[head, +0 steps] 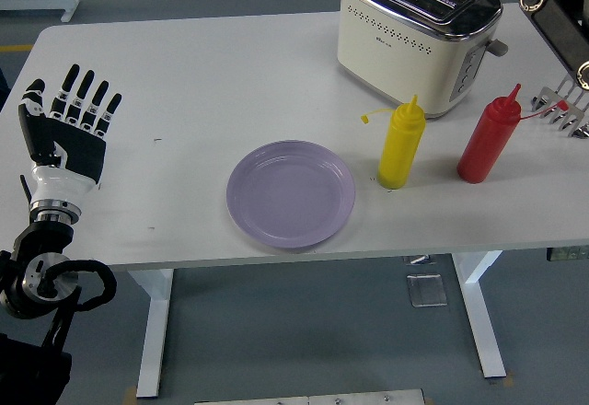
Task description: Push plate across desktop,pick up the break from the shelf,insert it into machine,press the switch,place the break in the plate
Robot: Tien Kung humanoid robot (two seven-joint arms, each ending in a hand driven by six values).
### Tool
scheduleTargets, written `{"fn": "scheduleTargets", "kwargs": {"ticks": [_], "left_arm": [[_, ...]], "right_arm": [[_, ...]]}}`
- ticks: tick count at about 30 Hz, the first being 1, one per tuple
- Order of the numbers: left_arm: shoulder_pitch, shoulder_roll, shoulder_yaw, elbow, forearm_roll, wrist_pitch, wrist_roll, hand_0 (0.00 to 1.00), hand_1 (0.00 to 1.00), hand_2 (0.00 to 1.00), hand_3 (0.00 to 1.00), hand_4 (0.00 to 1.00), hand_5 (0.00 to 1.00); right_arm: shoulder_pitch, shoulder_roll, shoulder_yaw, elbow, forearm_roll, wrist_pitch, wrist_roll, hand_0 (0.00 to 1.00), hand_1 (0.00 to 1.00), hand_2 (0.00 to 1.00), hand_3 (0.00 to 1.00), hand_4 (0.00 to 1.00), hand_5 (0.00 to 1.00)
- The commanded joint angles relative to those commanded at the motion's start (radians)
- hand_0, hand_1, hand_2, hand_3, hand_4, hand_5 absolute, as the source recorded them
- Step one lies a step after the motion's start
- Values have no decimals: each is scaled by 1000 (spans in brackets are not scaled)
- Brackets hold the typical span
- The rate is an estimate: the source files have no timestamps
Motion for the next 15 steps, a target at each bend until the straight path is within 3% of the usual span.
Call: {"fn": "scheduleTargets", "kwargs": {"ticks": [9,15], "left_arm": [[0,-1,4,3,0,1,-1,855,872,876,783,542,998],[-1,-2,8,4,0,1,-1,855,872,877,784,542,998]], "right_arm": [[55,70,-54,-101,47,50,-37,341,384,426,443,182,73],[65,90,-81,-136,45,54,-43,339,382,424,442,172,76]]}}
